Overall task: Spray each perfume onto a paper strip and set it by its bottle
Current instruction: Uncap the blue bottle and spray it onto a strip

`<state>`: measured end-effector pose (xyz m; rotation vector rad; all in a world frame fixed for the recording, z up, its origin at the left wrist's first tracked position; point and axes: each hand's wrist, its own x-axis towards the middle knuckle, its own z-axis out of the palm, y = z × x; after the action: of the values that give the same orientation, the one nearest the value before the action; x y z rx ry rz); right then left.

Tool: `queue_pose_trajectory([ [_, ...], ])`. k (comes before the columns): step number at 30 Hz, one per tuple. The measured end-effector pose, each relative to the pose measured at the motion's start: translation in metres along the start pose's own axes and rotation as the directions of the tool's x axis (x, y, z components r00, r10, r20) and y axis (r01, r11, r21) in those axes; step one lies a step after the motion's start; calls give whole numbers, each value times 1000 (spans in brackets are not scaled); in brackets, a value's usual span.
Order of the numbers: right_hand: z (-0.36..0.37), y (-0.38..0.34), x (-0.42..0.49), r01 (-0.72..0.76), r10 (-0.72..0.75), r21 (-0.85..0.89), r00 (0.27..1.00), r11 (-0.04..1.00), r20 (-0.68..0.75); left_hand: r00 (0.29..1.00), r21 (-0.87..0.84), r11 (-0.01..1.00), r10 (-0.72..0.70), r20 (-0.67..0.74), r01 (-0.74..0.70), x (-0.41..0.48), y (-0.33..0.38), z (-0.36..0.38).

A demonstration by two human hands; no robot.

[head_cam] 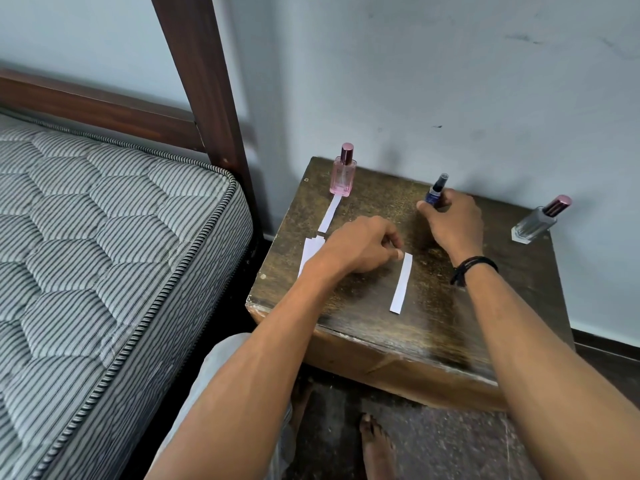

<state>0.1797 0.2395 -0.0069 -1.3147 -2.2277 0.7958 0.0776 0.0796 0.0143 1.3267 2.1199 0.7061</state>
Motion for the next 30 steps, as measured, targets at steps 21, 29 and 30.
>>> queue_pose_trajectory([
  [21,-50,-13,-132,71,-71,6,963,997,260,977,-587,788,209,-27,-185,-16,20,-15],
  [29,-53,-15,-126,47,-53,31,959,998,279,982,-607,775,185,-48,-176,-12,15,-13],
  [30,-54,-14,-126,40,-47,33,961,999,272,982,-616,769,181,-49,-173,-12,15,-12],
])
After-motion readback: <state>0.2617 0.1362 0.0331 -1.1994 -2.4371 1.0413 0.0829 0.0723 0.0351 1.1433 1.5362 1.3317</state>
